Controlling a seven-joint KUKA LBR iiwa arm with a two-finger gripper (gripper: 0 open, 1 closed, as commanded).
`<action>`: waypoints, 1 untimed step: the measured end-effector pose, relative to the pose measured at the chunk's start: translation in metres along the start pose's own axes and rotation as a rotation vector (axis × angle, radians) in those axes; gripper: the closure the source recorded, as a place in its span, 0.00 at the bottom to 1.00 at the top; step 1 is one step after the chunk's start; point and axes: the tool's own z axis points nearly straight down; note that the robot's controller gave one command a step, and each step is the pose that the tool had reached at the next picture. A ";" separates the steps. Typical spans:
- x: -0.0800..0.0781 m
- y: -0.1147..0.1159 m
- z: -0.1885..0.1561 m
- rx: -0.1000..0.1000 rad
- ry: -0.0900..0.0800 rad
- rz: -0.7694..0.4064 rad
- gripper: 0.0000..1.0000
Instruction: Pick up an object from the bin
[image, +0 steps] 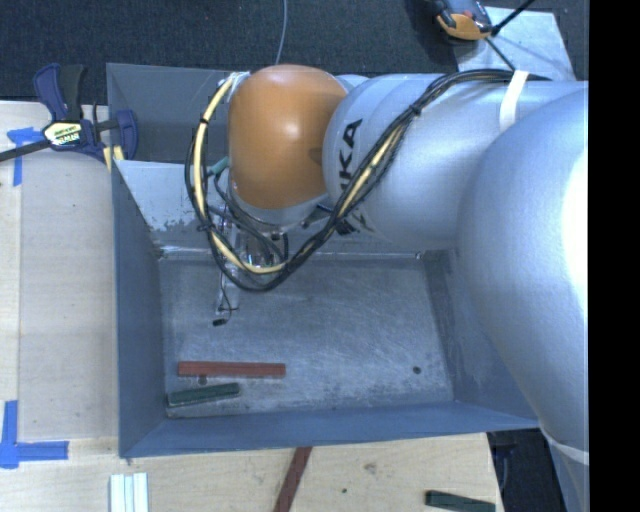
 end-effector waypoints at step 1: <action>-0.002 -0.001 -0.005 -0.002 -0.008 0.004 0.00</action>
Offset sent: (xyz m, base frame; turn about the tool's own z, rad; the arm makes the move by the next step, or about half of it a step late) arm -0.0796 0.0000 -0.1010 -0.2845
